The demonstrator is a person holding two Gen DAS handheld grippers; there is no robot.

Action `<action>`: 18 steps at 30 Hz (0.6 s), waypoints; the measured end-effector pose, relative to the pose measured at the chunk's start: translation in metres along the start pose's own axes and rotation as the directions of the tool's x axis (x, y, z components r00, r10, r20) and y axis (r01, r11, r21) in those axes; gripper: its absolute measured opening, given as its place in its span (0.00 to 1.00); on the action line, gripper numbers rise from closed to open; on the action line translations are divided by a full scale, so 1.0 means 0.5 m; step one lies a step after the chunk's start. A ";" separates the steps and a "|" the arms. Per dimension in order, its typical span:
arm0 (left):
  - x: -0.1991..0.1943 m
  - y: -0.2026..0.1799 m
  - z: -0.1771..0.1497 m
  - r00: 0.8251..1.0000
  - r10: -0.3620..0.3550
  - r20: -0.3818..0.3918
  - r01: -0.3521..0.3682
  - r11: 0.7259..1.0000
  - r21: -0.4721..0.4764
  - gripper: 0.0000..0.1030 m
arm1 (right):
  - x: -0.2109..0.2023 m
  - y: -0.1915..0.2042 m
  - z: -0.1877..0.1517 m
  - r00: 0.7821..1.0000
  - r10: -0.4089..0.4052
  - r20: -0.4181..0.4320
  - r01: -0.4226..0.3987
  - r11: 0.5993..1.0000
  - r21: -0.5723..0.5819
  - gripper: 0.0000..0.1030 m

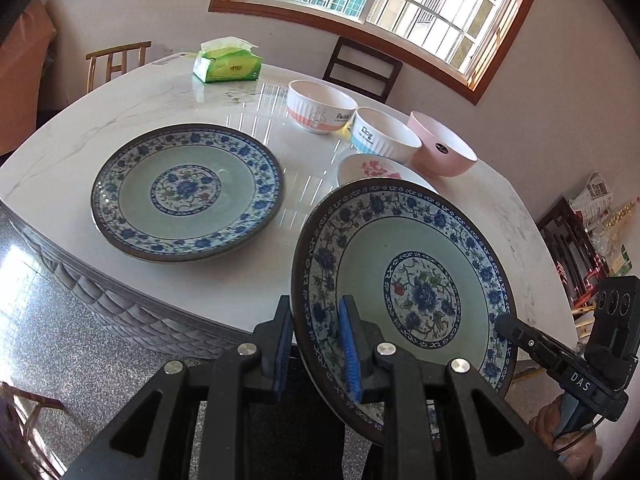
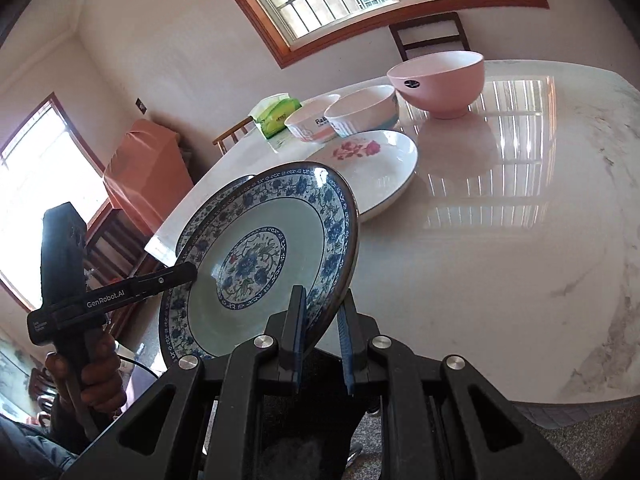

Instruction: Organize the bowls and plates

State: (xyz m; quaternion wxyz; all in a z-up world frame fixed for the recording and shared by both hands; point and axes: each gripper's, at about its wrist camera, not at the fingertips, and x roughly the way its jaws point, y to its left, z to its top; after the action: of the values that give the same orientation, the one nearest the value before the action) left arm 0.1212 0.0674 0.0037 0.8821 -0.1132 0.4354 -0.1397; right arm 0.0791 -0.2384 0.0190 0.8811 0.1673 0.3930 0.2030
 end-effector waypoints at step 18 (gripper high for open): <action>-0.019 0.265 0.095 0.986 0.152 0.074 -0.134 0.970 -0.202 0.22 | 0.262 0.172 0.120 0.989 0.072 -0.129 -0.091 0.985 -0.148 0.16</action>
State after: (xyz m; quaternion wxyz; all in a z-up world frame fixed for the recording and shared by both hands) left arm 0.1734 0.1981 -0.0037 0.8929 -0.1740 0.4143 -0.0270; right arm 0.1848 -0.1082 0.0145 0.8564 0.1020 0.4228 0.2783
